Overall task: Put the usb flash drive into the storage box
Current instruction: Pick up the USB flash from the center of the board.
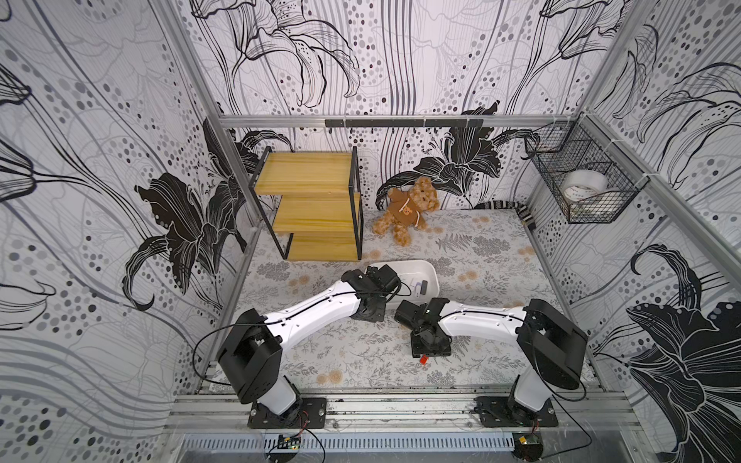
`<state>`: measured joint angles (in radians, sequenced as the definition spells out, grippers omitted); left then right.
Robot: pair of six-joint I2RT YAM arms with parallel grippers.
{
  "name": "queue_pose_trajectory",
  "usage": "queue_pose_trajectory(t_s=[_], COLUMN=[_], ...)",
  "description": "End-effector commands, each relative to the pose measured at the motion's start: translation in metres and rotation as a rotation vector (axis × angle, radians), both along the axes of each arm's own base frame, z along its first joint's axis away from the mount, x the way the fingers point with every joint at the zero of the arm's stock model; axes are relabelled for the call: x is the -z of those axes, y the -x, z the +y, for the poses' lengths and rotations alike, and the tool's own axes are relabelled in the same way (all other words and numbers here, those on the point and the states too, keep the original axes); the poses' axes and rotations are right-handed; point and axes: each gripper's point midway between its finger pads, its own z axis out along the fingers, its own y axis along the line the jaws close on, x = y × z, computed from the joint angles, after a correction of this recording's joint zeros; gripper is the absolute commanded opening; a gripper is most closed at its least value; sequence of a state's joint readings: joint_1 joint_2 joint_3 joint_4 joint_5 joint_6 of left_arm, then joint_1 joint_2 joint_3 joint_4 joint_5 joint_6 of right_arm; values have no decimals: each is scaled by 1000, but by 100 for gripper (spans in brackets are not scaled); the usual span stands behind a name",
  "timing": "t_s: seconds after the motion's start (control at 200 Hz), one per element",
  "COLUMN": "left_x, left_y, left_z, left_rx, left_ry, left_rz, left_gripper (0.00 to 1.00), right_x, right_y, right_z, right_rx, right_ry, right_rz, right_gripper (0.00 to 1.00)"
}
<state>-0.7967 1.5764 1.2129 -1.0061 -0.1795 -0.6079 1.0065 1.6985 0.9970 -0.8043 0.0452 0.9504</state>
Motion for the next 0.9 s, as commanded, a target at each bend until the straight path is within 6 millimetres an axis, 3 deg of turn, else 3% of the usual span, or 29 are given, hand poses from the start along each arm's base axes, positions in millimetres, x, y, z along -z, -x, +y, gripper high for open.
queue_pose_trajectory(t_s=[0.0,0.35,0.561,0.891], left_x=[-2,0,-1,-17], left_y=[-4,-4,-4,-33], left_z=[-4,-3,-3,-19], left_rx=[4,6,6,20], left_ry=[24,14,14,26], left_rz=[-13,-7,-8,-76], left_gripper=[0,0,0,0], right_x=[3,10,14,14], right_y=[15,16,18,19], right_z=[-15,-4,-1,-2], right_rx=[12,7,3,8], right_ry=[42,-4,-24,-33], right_rz=[37,50,60,56], right_gripper=[61,47,33,5])
